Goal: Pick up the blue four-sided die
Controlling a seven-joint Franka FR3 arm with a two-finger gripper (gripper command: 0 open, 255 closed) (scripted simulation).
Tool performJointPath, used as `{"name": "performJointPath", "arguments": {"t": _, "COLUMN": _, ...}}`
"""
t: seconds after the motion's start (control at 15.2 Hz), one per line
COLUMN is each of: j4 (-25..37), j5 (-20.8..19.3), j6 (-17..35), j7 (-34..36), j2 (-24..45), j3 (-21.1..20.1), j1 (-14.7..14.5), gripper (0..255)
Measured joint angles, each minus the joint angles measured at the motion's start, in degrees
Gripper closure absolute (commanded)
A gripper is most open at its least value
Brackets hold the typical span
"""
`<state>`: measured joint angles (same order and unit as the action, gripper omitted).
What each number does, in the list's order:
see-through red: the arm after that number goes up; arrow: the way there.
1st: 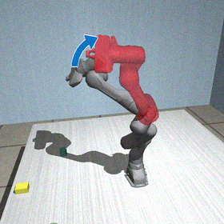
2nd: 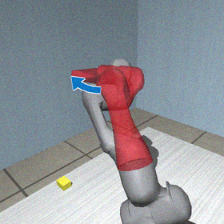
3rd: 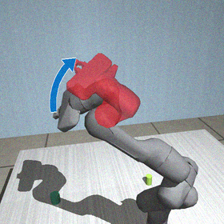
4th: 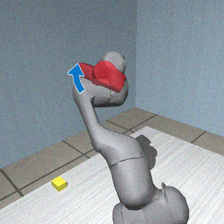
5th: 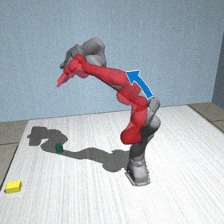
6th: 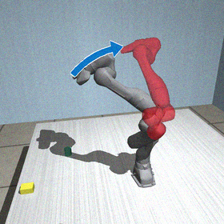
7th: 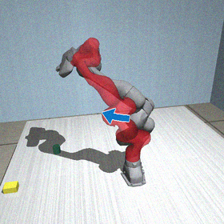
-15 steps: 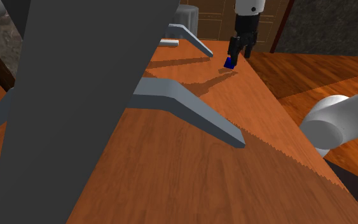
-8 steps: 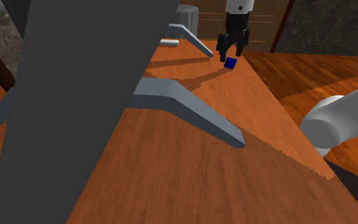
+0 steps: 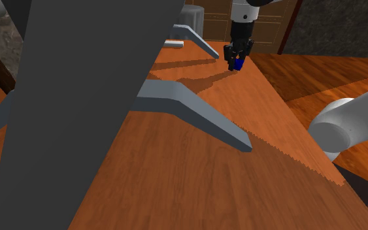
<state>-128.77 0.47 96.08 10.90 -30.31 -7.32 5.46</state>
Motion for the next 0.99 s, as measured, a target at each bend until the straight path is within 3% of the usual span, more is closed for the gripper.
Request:
{"name": "performJointPath", "arguments": {"t": 0.46, "j4": -0.05, "j5": 0.01, "j6": 0.08, "j7": -0.04, "j2": -0.02, "j3": 0.01, "j1": 0.0, "gripper": 255}}
{"name": "performJointPath", "arguments": {"t": 0.99, "j4": 5.94, "j5": -0.2, "j6": -5.12, "j7": -0.26, "j2": 0.81, "j3": 0.22, "j1": 0.18, "gripper": 255}}
